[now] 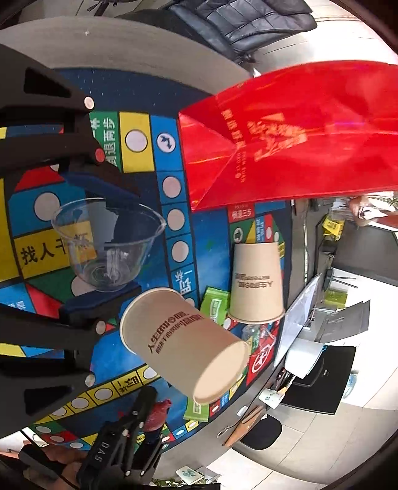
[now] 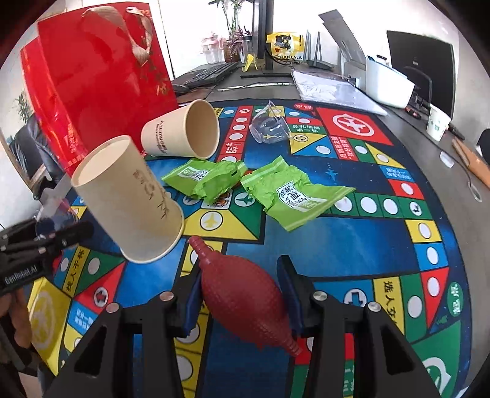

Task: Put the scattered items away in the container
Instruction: 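Carry the red bulb with the right tool while the left carries the clear cup, then lower the bulb into the red bag with the right tool while the left tool drops the clear cup in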

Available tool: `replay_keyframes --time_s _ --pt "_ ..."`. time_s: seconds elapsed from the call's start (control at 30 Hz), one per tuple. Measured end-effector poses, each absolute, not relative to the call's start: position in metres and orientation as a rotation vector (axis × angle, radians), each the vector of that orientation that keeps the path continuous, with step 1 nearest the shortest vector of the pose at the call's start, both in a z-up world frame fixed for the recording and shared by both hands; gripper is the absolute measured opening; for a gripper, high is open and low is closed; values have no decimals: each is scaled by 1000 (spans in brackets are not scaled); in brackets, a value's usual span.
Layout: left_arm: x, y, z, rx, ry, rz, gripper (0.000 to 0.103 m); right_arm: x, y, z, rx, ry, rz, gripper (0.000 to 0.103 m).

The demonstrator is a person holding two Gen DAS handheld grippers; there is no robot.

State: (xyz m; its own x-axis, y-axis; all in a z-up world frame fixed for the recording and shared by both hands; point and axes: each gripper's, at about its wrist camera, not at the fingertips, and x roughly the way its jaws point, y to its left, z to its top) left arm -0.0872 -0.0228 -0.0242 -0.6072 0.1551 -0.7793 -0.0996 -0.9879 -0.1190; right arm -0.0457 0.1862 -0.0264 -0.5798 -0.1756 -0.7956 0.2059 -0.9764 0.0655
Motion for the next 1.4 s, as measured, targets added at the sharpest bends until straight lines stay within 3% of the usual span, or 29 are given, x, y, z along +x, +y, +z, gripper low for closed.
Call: replay_keyframes --time_s 0.4,0.6,1.1,1.4 --pt "-48 -38 21 -1241 -84 2725 59 -8 184 25 1215 53 -2647 50" --pt "-6 -37 34 -1207 7 2747 59 17 185 43 1174 41 -2632 50" --pt "10 -59 51 -1215 -74 2726 59 26 173 63 1159 35 -2577 50" --pt "-5 -86 131 -1071 -52 2765 59 18 149 112 1022 82 -2538 50"
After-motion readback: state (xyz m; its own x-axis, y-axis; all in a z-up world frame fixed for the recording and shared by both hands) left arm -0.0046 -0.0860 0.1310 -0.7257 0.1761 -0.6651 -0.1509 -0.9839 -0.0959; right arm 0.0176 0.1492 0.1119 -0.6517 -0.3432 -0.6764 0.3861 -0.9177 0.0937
